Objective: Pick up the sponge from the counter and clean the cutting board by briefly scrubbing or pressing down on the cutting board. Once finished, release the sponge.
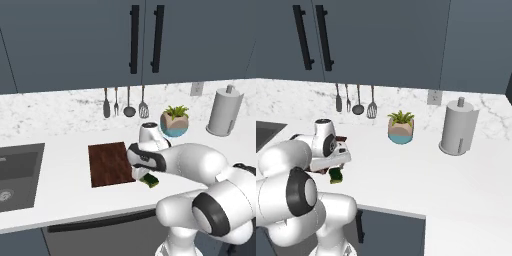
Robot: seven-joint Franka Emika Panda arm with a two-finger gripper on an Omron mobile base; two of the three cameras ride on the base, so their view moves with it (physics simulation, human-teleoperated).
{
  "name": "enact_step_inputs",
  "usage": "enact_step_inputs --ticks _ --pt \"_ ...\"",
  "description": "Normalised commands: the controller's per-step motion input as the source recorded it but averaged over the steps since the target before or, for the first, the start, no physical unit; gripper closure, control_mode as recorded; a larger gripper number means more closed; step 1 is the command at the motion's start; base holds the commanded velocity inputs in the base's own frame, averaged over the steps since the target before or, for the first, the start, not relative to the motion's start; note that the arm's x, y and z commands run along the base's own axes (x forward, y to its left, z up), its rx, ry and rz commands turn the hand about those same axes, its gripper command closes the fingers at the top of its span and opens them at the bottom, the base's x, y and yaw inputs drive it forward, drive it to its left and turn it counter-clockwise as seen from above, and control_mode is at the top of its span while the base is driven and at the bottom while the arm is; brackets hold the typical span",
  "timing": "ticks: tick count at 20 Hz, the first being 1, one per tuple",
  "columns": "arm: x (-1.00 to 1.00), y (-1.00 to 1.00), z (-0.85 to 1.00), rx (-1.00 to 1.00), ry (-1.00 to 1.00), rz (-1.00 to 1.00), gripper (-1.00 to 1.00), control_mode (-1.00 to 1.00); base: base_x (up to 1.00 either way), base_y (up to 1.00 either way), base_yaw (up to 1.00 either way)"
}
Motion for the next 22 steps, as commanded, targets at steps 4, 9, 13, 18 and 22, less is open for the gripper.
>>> enact_step_inputs --ticks 4,9,13,18,22 --pt "0.10 0.00 -0.20 0.00 0.00 0.05 -1.00 -1.00 0.00 0.00 0.00" --pt "0.07 0.00 -0.24 0.00 0.00 0.04 -1.00 -1.00 0.00 0.00 0.00" --pt "0.02 0.00 -0.17 0.00 0.00 0.04 -1.00 -1.00 0.00 0.00 0.00" --pt "0.00 0.02 -0.21 0.00 0.00 0.02 1.00 -1.00 0.00 0.00 0.00" --pt "0.00 0.01 -0.14 0.00 0.00 0.00 1.00 -1.00 0.00 0.00 0.00"
